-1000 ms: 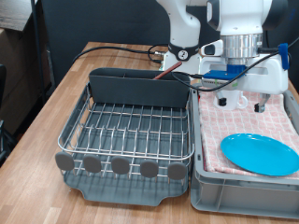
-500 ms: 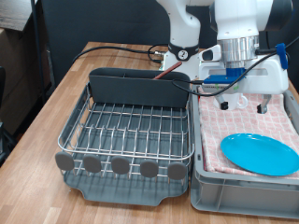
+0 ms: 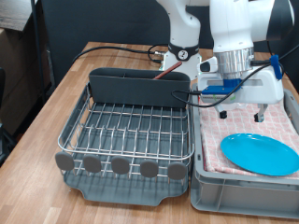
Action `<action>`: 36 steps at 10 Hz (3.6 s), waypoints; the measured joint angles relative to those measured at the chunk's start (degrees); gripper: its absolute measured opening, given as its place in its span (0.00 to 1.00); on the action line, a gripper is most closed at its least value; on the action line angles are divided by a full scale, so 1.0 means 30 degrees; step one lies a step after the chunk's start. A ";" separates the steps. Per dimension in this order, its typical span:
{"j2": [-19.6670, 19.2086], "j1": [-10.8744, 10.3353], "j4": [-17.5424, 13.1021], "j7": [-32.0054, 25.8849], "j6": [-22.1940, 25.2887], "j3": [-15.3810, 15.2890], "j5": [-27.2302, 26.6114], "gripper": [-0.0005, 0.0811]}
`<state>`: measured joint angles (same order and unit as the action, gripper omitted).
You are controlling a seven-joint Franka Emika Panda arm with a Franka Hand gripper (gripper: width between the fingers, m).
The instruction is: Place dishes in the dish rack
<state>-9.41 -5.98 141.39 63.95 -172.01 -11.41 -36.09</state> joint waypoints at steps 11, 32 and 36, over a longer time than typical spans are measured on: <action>-0.2348 0.1944 -0.0902 -0.2555 -0.1573 -0.2117 -0.1946 0.99; -0.3473 0.2739 -0.2205 -0.2968 -0.1607 -0.3058 -0.1914 0.48; -0.3530 0.3173 -0.2213 -0.3106 -0.1822 -0.3645 -0.1924 0.05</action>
<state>-20.00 3.54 134.75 54.63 -177.47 -22.35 -41.86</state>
